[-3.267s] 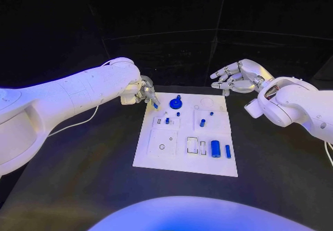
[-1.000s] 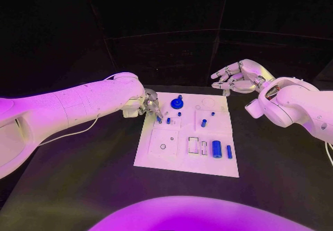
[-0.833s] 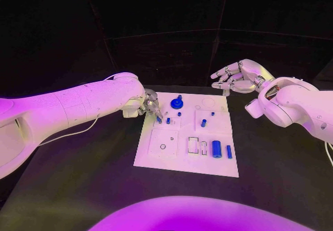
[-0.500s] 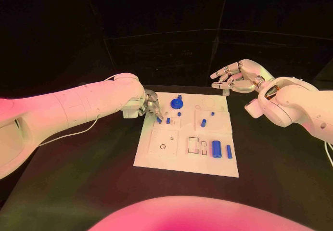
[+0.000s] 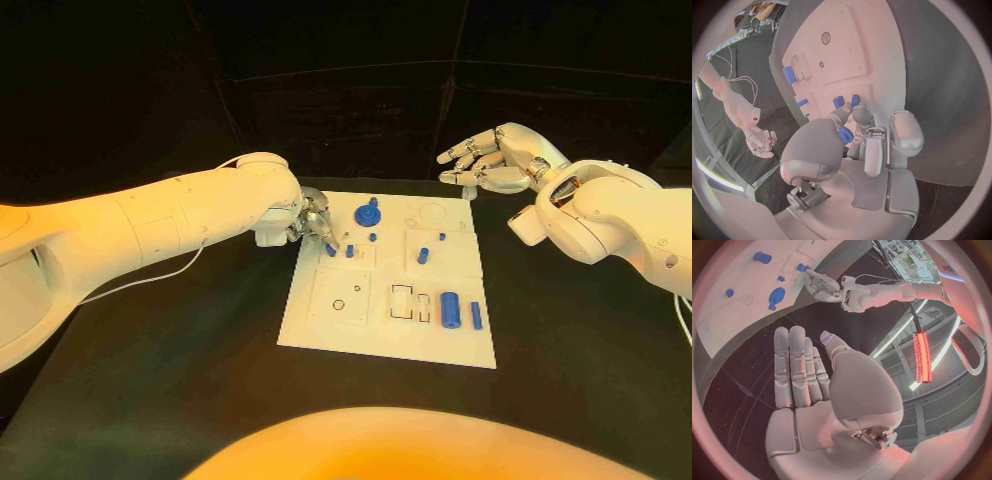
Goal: Assemble the parts on the task board
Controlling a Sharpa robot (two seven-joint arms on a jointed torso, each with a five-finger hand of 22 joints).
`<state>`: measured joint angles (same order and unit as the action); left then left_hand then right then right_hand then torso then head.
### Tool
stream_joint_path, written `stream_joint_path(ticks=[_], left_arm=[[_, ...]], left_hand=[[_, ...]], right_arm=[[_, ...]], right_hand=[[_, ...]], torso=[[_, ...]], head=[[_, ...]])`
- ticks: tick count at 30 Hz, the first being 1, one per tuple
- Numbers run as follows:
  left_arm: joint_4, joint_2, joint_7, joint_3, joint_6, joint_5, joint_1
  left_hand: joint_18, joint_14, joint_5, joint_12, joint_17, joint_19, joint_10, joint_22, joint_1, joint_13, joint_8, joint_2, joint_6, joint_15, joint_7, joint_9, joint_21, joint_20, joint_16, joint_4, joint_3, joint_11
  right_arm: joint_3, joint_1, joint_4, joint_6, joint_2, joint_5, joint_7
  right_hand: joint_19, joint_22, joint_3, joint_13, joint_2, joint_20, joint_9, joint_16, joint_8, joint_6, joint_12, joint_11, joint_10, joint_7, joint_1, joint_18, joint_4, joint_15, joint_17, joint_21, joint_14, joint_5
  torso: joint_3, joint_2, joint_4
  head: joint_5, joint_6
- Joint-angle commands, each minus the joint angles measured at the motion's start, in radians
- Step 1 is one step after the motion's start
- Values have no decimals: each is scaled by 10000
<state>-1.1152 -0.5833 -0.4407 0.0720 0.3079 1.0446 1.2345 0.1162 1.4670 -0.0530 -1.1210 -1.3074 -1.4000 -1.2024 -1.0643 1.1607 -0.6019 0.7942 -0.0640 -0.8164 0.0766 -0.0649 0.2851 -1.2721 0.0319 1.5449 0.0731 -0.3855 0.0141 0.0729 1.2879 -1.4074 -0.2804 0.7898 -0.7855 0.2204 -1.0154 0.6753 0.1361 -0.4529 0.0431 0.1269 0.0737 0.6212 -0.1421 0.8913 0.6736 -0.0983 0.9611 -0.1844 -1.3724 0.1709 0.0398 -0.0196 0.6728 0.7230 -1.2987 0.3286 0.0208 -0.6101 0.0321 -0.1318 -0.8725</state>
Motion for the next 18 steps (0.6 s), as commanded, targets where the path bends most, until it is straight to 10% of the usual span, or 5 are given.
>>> stream_joint_path(ticks=[1, 18], left_arm=[[-37, -10, -118, 14, 308, 59, -11], [58, 90, -223, 16, 434, 59, -12]], left_hand=[[-188, 911, -46, 62, -2030, -79, -54, 9, 4, 3, 23, -52, -73, 1, 18, 13, -24, 2, 33, 1259, -1314, 6], [-186, 910, -69, 77, -2023, -75, -78, 21, -67, 8, 52, -32, -88, 3, 21, 41, -16, 0, 30, 1242, -1428, 8]], right_arm=[[-7, 21, 3, 72, -5, -8, 109], [-7, 21, 5, 82, -29, -8, 113]], right_hand=[[-37, -14, 29, 11, -26, 5, 14, -61, -40, -62, 69, 12, -83, 5, -31, 124, 50, -1, 16, -42, 47, 27], [-42, -18, 33, 21, -21, 5, 13, -63, -48, -69, 77, 12, -89, 5, -44, 124, 50, -1, 17, -49, 45, 38]], torso=[[1, -4, -2], [8, -4, 11]], head=[[3, -1], [-13, -1]])
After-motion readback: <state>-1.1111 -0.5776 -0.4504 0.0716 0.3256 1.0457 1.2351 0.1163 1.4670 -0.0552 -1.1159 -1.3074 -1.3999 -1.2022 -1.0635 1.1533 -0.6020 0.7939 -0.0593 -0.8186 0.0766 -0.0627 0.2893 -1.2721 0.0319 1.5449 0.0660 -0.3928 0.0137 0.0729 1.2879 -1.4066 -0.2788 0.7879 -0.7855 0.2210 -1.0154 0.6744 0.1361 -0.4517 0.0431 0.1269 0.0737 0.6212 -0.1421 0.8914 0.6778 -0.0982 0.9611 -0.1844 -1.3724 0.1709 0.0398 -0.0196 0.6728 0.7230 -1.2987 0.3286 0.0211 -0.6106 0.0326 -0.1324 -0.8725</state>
